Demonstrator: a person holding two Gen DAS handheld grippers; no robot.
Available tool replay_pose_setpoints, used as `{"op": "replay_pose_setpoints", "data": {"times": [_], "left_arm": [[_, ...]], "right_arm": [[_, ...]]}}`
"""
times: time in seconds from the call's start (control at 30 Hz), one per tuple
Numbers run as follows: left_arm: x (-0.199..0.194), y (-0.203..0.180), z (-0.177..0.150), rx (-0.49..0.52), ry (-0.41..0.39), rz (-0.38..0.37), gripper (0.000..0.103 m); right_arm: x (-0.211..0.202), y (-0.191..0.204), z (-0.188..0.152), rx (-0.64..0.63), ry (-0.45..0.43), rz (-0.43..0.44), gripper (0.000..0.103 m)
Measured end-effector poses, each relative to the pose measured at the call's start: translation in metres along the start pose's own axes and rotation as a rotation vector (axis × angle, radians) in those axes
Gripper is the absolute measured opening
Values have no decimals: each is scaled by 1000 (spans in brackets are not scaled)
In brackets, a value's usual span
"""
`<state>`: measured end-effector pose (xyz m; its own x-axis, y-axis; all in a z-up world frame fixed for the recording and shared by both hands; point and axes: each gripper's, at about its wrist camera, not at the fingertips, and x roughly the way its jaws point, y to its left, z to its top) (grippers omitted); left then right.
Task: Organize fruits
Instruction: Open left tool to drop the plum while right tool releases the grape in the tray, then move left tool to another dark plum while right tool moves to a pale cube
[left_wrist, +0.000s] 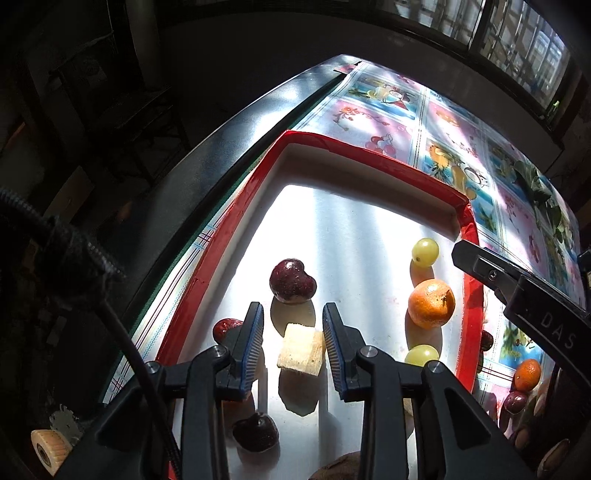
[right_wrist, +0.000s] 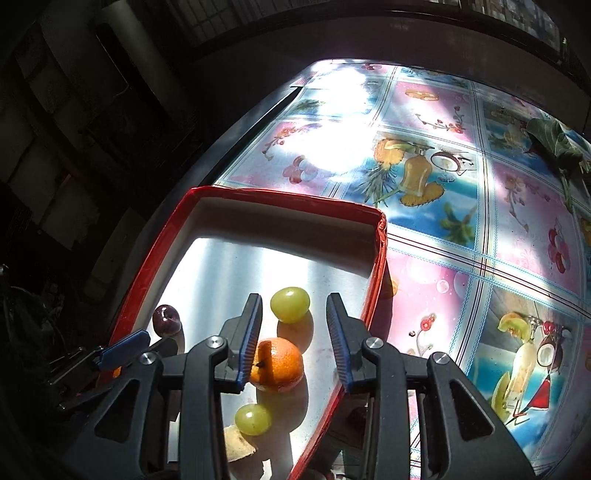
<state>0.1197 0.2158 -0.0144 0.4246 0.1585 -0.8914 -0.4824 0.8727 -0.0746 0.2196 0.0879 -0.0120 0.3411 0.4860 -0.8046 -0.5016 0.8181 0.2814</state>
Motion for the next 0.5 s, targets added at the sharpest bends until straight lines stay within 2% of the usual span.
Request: {"op": "replay_pose_setpoints", "data": {"times": [0.17, 0.23, 0.5], "left_arm": [[-28, -10, -15, 6, -45, -23, 36], [-39, -19, -22, 28, -71, -18, 41], [-67, -47, -47, 93, -121, -17, 46]], "right_arm": [[-36, -24, -21, 84, -41, 28, 40], [-50, -34, -33, 114, -56, 28, 41], [-90, -67, -84, 195, -74, -15, 44]]}}
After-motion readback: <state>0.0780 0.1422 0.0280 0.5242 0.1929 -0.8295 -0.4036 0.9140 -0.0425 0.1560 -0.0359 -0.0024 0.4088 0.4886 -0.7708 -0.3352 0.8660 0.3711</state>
